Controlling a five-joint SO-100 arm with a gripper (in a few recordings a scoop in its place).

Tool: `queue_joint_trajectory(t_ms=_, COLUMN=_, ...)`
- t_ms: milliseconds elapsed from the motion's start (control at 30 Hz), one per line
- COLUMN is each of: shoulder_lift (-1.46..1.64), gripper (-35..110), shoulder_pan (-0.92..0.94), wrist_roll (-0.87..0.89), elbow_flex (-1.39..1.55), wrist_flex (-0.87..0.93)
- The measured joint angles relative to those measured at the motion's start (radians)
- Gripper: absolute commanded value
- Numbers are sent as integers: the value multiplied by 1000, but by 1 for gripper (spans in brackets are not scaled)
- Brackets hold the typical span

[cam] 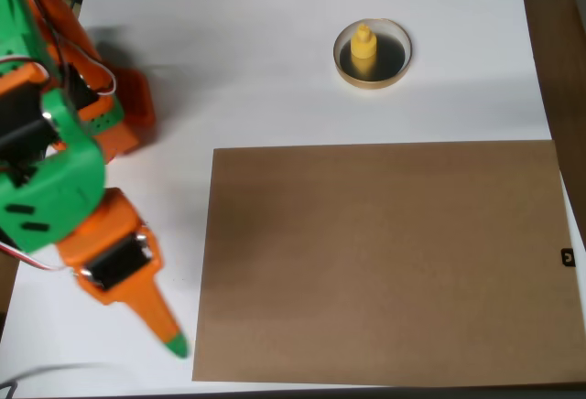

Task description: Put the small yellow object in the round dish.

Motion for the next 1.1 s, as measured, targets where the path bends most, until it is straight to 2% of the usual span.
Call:
queue_joint_trajectory(t_ms=433, shoulder_lift=380, gripper=26, shoulder_pan=123, wrist_roll=147, elbow_flex=333, wrist_flex=-71)
queue_joint_trajectory(t_ms=633, shoulder_lift=680, gripper=27, shoulder_pan=147, wrist_roll=155, elbow_flex=540, wrist_flex=-69)
queue_joint_trajectory(t_ms=900, shoulder_lift=1072, gripper=27, shoulder_pan=189, wrist_roll=132, elbow_flex=764, wrist_flex=63)
queue_joint_trajectory(t_ms=1100, shoulder_lift=1114, gripper=26, shoulder_pan=218, wrist_roll=129, elbow_flex=782, wrist_flex=97)
